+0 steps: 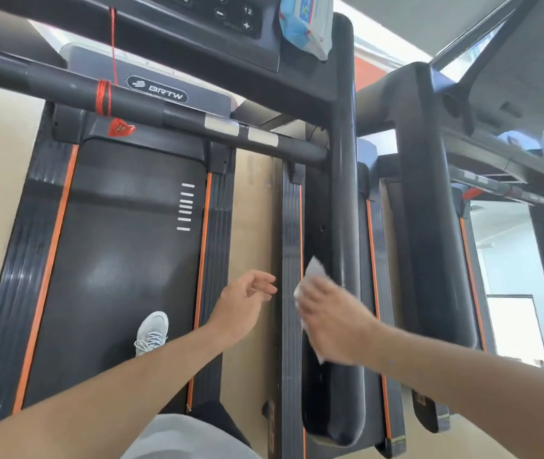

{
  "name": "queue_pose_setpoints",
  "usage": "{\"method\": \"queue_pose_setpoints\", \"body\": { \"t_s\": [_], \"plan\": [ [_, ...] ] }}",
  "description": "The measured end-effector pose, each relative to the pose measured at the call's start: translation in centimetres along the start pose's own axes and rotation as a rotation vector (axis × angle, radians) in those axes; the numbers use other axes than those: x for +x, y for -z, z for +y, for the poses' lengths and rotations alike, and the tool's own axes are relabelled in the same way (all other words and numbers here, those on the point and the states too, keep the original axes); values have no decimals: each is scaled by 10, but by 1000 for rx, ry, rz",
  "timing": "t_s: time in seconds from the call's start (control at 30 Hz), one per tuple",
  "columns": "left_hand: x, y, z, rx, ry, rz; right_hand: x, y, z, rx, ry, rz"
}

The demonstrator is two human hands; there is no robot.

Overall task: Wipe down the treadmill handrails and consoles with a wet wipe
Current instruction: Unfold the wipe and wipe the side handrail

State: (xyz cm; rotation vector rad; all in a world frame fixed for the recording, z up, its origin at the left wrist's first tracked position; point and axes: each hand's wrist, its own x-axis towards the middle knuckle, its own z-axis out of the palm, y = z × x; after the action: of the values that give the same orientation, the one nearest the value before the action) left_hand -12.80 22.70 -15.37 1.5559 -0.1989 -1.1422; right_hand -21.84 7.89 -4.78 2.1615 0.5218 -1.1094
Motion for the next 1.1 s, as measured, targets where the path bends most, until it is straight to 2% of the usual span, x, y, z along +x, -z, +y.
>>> {"method": "queue_pose_setpoints", "body": {
  "t_s": [0.07, 0.1, 0.23, 0.3, 0.43, 0.53, 0.67, 0.8, 0.9, 1.0, 1.1],
  "plan": [
    [4, 0, 3, 2, -16, -9, -4, -1, -8, -47, 55, -90],
    [5, 0, 5, 4, -21, -17, 0, 1, 4, -52, 38, -75],
    [7, 1, 15, -5, -37, -35, 48, 10, 97, -149, -255, 53],
    [7, 4, 17, 7, -36, -30, 69, 13, 133, -143, -387, 40],
    [8, 11, 15, 65, -32, -45, 95, 13, 147, -130, -463, -31],
    [8, 9, 5, 113, 5, -99, 89, 10, 113, -184, -366, -60],
    [-9, -10, -6, 205, 56, -207, 52, -2, 41, -68, -160, -36],
    [-43, -42, -19, 381, 56, -309, 6, -20, -35, -50, -167, -4],
    [-69, -68, -37, 477, 51, -292, -27, -36, -93, 59, -168, 54],
    [-96, -89, -50, 469, 25, -189, -55, -61, -138, 304, -282, 284],
    [-121, -106, -51, 476, -62, 9, -72, -89, -175, 650, -468, 577]
  ]
}}
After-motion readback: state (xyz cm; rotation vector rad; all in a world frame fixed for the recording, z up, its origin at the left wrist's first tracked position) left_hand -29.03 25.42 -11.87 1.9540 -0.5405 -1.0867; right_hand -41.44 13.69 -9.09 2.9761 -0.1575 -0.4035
